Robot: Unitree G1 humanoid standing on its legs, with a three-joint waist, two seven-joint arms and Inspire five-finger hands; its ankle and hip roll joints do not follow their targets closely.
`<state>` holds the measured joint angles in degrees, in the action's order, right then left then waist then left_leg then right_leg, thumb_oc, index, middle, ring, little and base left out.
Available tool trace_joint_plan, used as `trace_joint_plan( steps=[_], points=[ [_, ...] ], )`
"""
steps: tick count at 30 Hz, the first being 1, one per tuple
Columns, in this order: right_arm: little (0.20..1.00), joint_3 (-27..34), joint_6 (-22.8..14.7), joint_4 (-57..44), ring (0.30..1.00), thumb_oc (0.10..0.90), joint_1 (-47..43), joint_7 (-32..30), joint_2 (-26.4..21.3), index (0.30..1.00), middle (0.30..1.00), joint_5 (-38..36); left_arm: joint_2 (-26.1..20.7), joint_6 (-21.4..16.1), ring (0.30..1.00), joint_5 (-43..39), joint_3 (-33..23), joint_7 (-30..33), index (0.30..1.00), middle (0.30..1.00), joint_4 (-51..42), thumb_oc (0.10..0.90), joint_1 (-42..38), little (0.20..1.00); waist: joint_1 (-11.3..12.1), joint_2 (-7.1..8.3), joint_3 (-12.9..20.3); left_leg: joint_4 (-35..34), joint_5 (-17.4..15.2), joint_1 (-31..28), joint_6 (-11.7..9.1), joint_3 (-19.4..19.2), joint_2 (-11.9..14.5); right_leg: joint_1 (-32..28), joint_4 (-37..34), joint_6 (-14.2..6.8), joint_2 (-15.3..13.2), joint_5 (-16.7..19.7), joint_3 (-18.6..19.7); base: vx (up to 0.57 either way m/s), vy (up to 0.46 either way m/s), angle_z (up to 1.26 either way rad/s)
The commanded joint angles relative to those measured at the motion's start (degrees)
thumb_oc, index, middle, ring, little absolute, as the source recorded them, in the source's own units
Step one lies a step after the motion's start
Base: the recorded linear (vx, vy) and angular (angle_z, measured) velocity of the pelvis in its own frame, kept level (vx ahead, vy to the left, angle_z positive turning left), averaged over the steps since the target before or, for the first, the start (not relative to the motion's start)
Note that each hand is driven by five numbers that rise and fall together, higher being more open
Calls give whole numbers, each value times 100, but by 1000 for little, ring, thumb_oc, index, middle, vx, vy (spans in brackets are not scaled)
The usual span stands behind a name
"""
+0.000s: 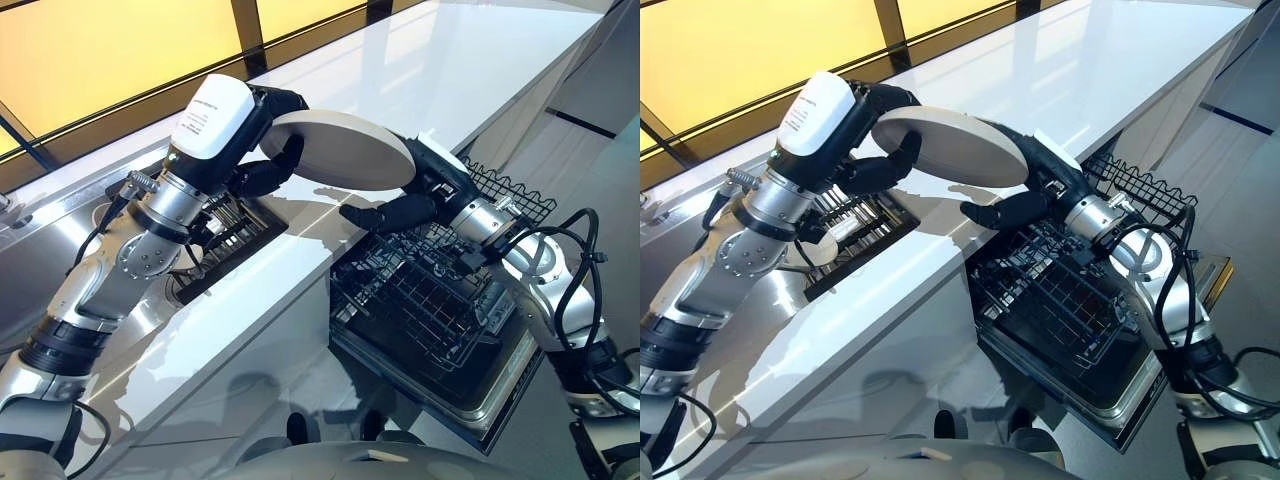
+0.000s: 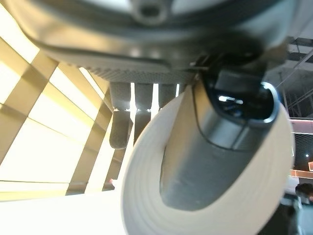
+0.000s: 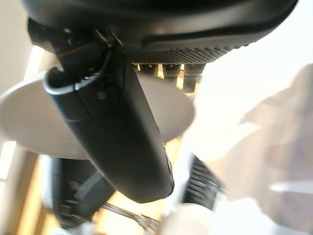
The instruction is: Pick up plates and place into dishwasher.
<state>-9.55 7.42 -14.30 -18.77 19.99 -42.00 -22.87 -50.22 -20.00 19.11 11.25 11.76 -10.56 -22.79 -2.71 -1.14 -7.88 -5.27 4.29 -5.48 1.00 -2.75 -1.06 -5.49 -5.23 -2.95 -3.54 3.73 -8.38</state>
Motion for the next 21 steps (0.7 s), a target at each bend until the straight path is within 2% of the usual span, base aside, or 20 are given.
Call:
trace_joint_plan(
  steps=[1,6,11,12,13,15,21],
  points=[
    [900,113,-312,-267,900,800,-622,42,-38,900,900,-249,-225,-357,300,-489,-506,833,300,300,-251,100,-792,200,20,133,548,27,-699,-198,6,-124,-278,-128,314,-62,397,-601,-88,0,0,0],
    [900,64,-262,-227,900,800,-748,-21,-41,900,900,-289,-241,-372,300,-526,-521,952,300,300,-241,100,-847,200,18,128,545,27,-701,-200,2,-101,-284,-132,318,-65,395,-602,-80,0,0,0],
    [900,84,-527,-198,900,800,-787,-266,154,900,900,-313,-120,-474,300,-450,-475,806,300,300,-250,100,-855,200,26,103,535,27,-705,-213,10,-77,-286,-138,332,-68,390,-607,-78,0,0,0],
    [617,82,-573,-222,658,517,-808,-345,213,658,658,-318,-109,-443,300,-436,-425,772,300,300,-270,100,-888,200,25,99,534,27,-706,-213,15,-71,-291,-142,331,-68,391,-608,-69,0,0,0],
    [529,83,-583,-235,582,429,-815,-373,242,582,582,-331,-101,-436,300,-443,-408,762,300,300,-279,100,-899,200,25,97,533,27,-706,-214,17,-68,-293,-143,330,-69,392,-609,-64,0,0,0],
    [200,84,-647,-237,300,100,-845,-498,313,300,300,-358,-78,-443,300,-451,-383,741,300,300,-276,100,-928,200,31,90,532,27,-710,-222,20,-67,-294,-149,331,-71,393,-610,-57,0,0,0],
    [200,90,-771,-293,300,100,-823,-605,489,300,300,-321,-9,-437,300,-556,-355,619,300,300,-336,100,-968,200,39,69,539,27,-712,-225,30,-67,-299,-153,323,-76,391,-606,-59,0,0,0]
  ],
)
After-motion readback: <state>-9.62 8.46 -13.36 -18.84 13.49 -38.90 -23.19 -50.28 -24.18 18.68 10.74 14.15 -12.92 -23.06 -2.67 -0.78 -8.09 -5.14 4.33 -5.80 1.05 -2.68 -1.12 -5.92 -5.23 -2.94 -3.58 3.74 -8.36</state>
